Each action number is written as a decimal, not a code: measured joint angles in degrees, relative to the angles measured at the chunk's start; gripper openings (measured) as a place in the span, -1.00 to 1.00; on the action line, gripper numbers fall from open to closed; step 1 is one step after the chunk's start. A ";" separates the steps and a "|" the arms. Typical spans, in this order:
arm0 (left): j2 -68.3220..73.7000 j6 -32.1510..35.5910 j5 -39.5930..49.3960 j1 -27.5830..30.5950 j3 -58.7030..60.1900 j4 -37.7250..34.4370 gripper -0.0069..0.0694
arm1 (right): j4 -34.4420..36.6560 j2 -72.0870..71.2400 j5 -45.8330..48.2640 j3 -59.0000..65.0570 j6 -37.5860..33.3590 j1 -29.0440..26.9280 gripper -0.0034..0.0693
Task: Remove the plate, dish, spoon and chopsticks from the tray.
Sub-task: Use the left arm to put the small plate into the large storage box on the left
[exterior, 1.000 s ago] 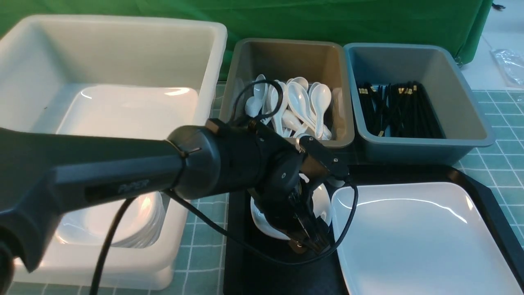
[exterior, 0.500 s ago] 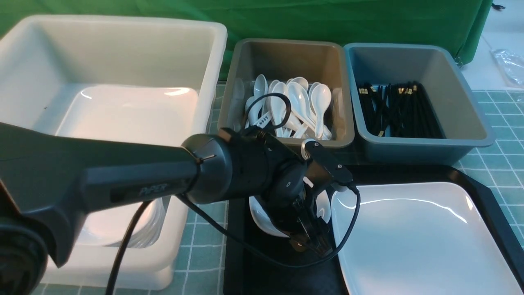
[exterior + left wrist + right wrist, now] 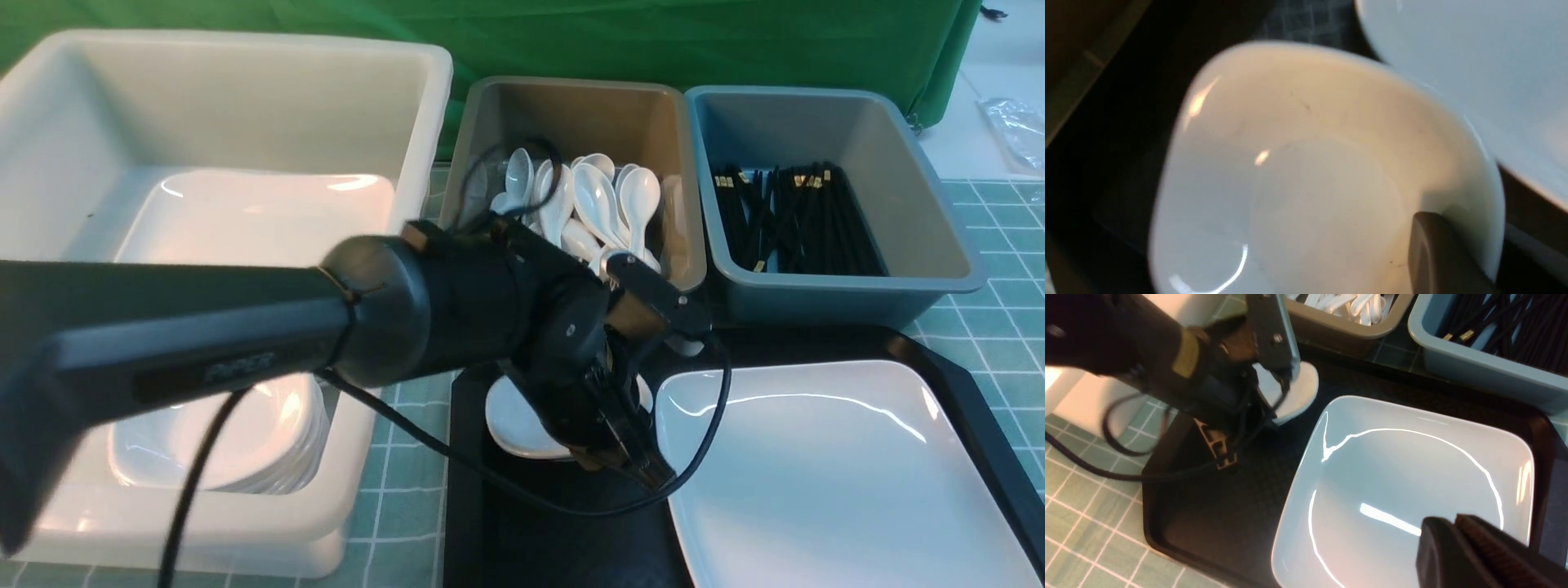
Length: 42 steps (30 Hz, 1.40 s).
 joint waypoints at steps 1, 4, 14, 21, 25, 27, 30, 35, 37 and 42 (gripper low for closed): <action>-1.08 -0.15 0.73 0.00 0.06 -0.57 -0.71 | 0.00 0.00 0.00 0.00 0.00 0.00 -0.70; -4.30 -1.11 3.44 0.00 0.51 -1.34 -0.77 | 0.00 0.00 0.00 0.00 0.00 0.00 -0.70; -14.86 -2.92 4.67 0.17 0.60 -1.34 -0.78 | 0.00 0.00 0.00 0.00 0.00 0.00 -0.67; -23.97 -5.69 4.67 1.88 0.60 1.45 -0.78 | 0.00 0.00 0.00 0.00 0.00 0.00 -0.67; -28.66 -8.78 6.44 6.08 0.60 3.41 -0.78 | 0.05 0.00 0.00 0.00 0.00 0.00 -0.67; -31.54 -10.63 9.22 10.57 0.60 4.80 -0.78 | 0.05 0.00 0.00 0.00 0.05 0.00 -0.67; -34.61 -11.84 15.05 18.41 0.60 5.93 -0.78 | 0.05 0.00 0.00 0.00 0.05 0.00 -0.66; -35.49 -13.10 20.84 24.28 1.41 6.36 -0.78 | 0.05 0.00 -0.12 0.00 0.05 0.00 -0.66; -35.49 -15.10 20.94 25.43 3.46 6.75 -0.78 | 0.05 0.00 -0.18 0.00 0.05 0.00 -0.66; -34.44 -18.49 16.05 25.69 12.52 8.06 -0.78 | 0.05 0.00 -0.18 0.00 0.05 0.00 -0.66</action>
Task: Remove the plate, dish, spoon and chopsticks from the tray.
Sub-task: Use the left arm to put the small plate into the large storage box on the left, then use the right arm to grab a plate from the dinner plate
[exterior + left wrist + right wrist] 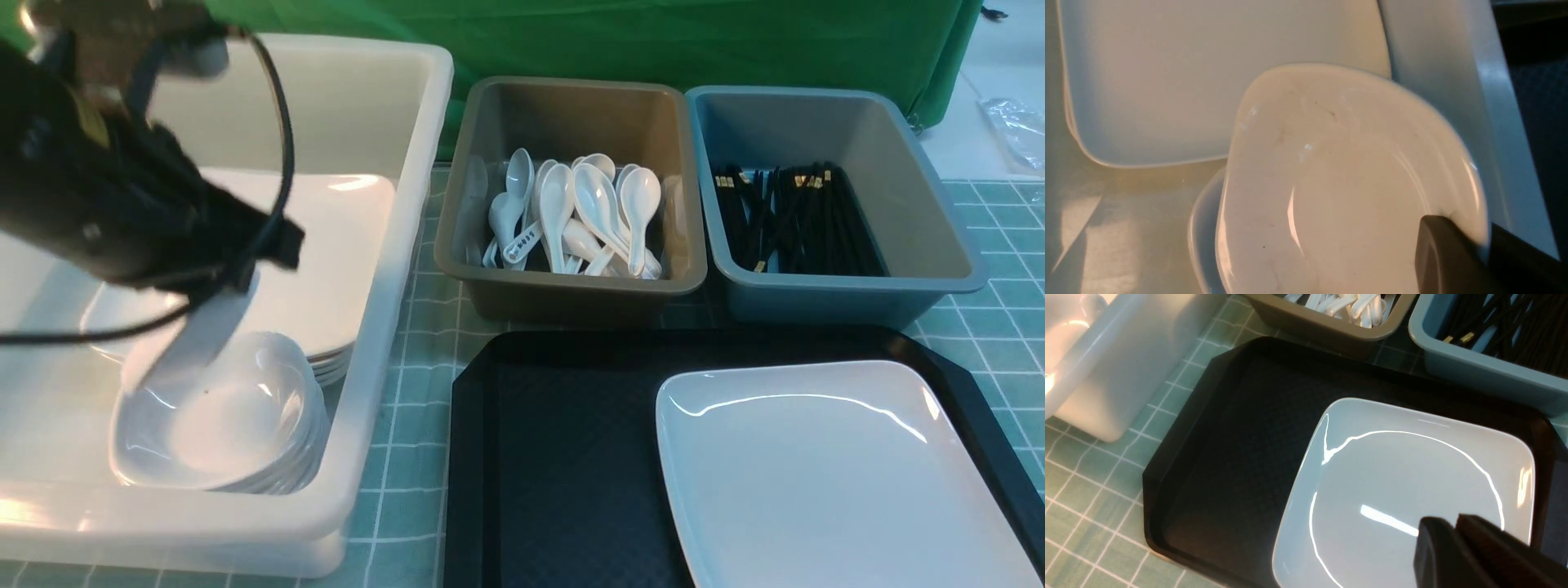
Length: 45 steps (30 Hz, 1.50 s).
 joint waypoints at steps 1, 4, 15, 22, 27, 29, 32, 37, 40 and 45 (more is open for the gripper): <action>0.73 -0.15 -0.87 0.00 1.41 0.37 -0.78 | 0.00 0.00 0.00 0.00 0.00 0.00 -0.66; 1.77 -0.39 -2.45 0.00 3.33 0.78 -0.78 | 0.00 0.00 -0.04 0.00 0.00 0.00 -0.66; 3.77 3.15 -3.87 0.00 5.15 0.96 -0.33 | 0.00 0.00 -0.22 0.00 0.00 0.00 -0.62; 1.93 6.56 -1.93 0.00 5.15 1.64 0.33 | 0.00 0.00 -0.28 0.00 0.00 0.00 -0.61; -2.11 7.15 -1.51 0.00 3.89 2.86 0.34 | 0.00 0.00 -0.33 0.00 0.00 0.00 -0.60; -3.29 7.40 -1.57 0.00 3.54 2.93 0.32 | 0.00 0.00 -0.33 0.00 0.00 0.00 -0.60; -5.61 8.40 -1.40 0.00 3.38 2.94 0.19 | 0.00 0.00 -0.45 0.00 0.00 0.00 -0.59; -6.06 11.20 0.85 0.00 3.38 1.29 -0.07 | 0.00 0.00 -0.45 0.00 0.00 0.00 -0.58; -5.63 12.85 0.97 0.00 3.38 -1.31 -0.25 | 0.00 0.00 -0.45 0.00 0.00 0.00 -0.57; -4.29 14.43 1.09 0.00 3.38 -7.26 -0.70 | 0.00 0.00 -0.45 0.00 0.00 0.00 -0.57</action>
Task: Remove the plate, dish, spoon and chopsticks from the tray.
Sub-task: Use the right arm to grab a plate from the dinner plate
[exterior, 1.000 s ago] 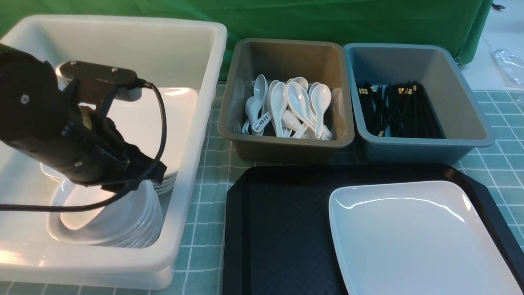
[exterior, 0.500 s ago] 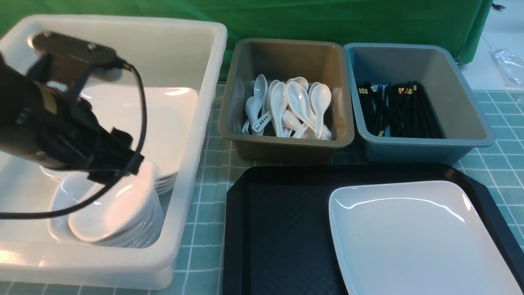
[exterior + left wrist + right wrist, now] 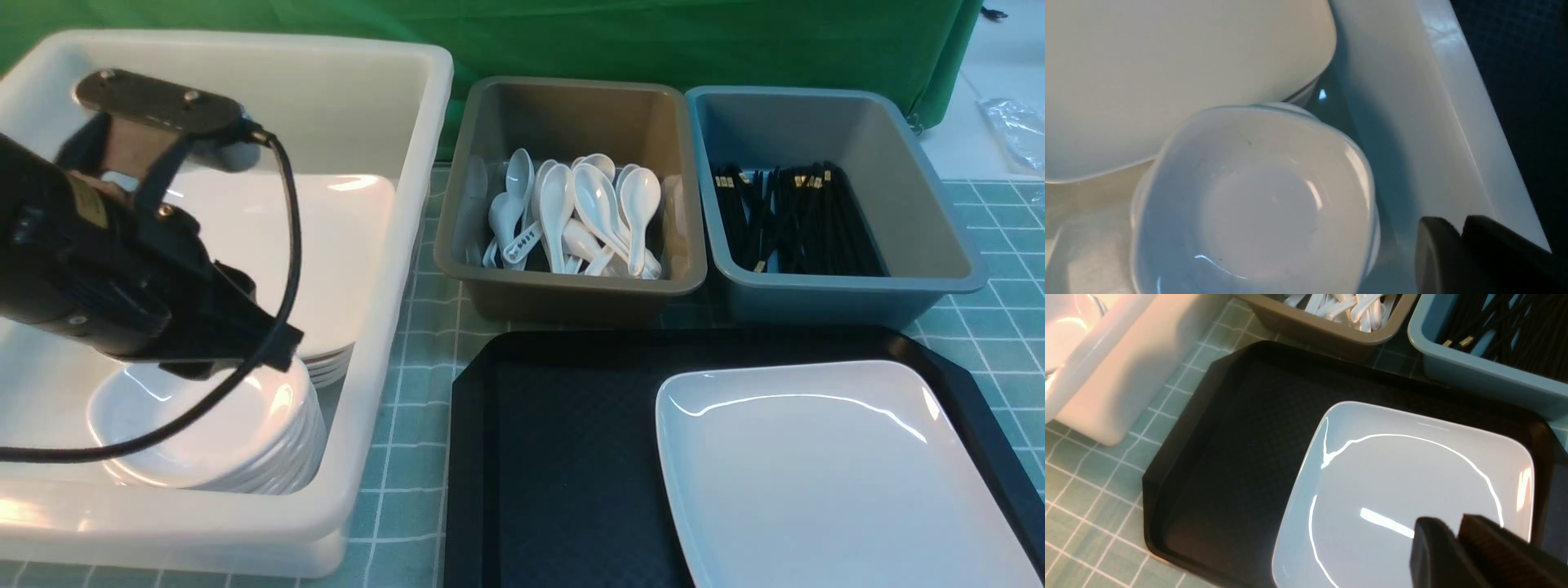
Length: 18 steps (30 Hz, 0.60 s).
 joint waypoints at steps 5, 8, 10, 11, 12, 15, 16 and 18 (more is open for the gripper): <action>0.43 -9.90 1.83 0.00 0.00 8.74 -0.81 | 0.00 0.00 0.05 0.00 0.00 0.00 -0.57; 0.43 -14.93 4.06 0.64 0.00 13.70 -0.81 | 0.00 0.00 0.31 0.00 0.00 0.00 -0.57; 0.43 -15.75 4.65 1.86 0.00 13.22 -0.81 | 0.00 0.00 0.52 0.00 0.00 0.00 -0.57; 0.43 -15.76 4.71 2.20 0.00 12.74 -0.81 | 0.00 0.00 0.49 0.00 0.00 0.00 -0.57; 0.43 -15.85 4.71 3.29 0.00 10.39 -0.81 | 0.00 0.00 0.54 0.00 0.00 0.00 -0.57; 0.48 -9.93 3.29 4.65 0.00 -0.40 -0.80 | 0.00 0.00 0.61 0.00 0.00 0.00 -0.57; 0.48 -5.80 2.24 3.84 0.00 -6.22 -0.80 | 0.00 0.00 0.61 0.00 0.00 0.00 -0.57; 0.50 -2.86 0.79 1.74 0.00 -12.41 -0.80 | 0.00 0.00 0.61 0.00 0.00 0.00 -0.57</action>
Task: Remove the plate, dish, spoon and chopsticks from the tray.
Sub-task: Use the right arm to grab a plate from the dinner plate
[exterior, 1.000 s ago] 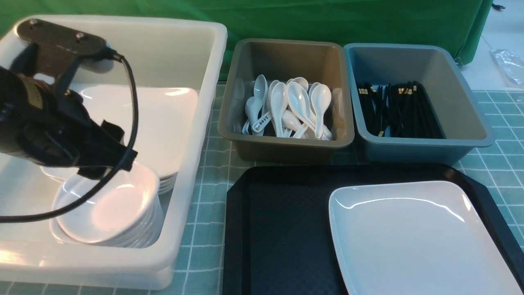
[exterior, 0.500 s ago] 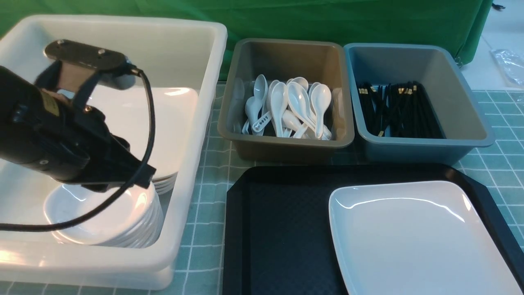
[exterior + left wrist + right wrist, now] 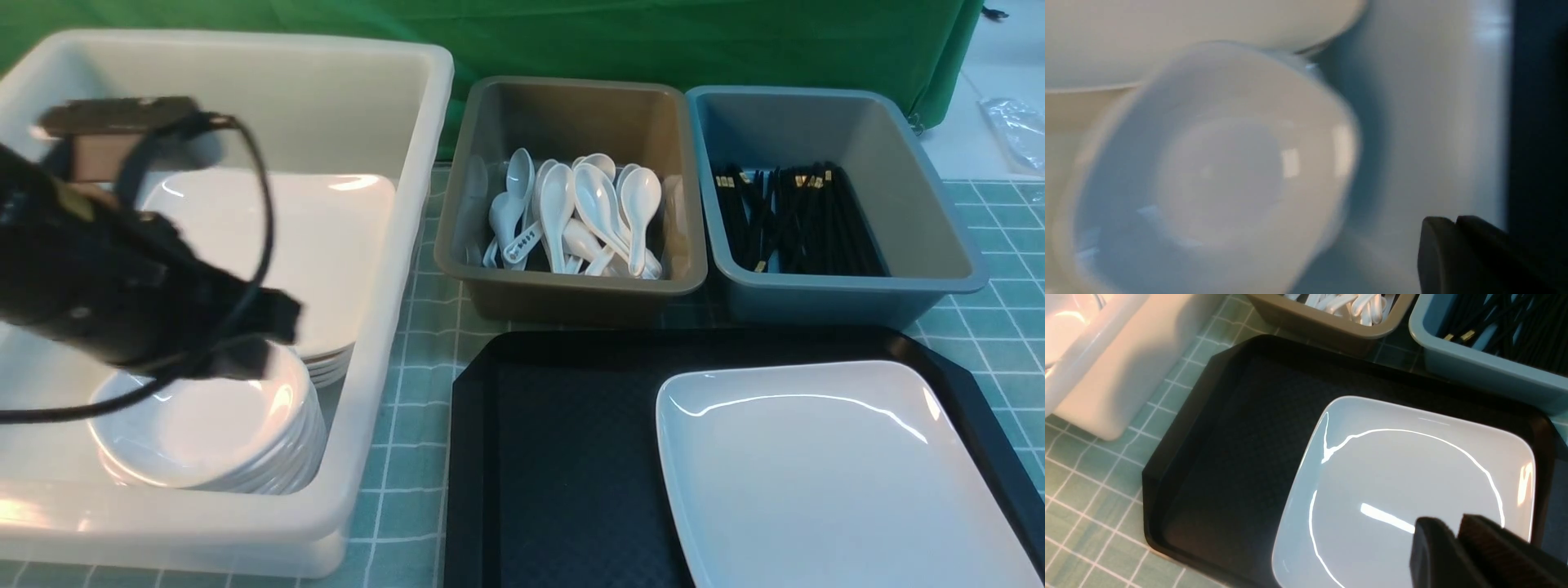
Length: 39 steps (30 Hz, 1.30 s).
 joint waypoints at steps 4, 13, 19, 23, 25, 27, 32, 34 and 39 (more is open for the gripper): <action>1.55 -0.37 -4.93 -11.45 0.00 -2.59 -0.80 | -0.05 0.00 0.00 0.00 0.00 0.00 -0.57; 16.30 -8.09 -8.44 -30.01 -4.74 -1.30 -0.79 | -0.05 0.00 0.00 0.00 0.00 0.00 -0.57; 25.43 -10.71 -7.70 -30.14 -13.46 -2.00 -0.74 | -1.00 0.00 1.13 0.00 0.00 0.00 -0.57; 29.07 -10.86 -7.79 -29.12 -18.66 -2.13 -0.66 | -4.52 0.00 3.70 0.00 1.39 0.00 -0.57; 32.71 -10.86 -9.03 -27.75 -22.02 -2.22 -0.54 | -7.92 0.00 5.09 0.00 3.47 0.00 -0.57; 35.49 -10.94 -9.74 -26.50 -23.76 -2.35 -0.41 | -8.94 0.00 5.52 0.00 4.01 0.00 -0.57; 40.47 -10.58 -8.92 -23.89 -26.42 -3.63 -0.08 | -9.40 0.00 5.67 0.00 4.15 0.00 -0.57; 40.71 -10.21 -8.50 -23.58 -26.60 -3.63 -0.05 | -9.40 0.00 5.67 0.00 4.15 0.00 -0.57; 38.96 -8.94 -1.95 -22.41 -27.85 1.05 -0.28 | -7.54 0.35 6.71 0.00 1.93 0.00 -0.57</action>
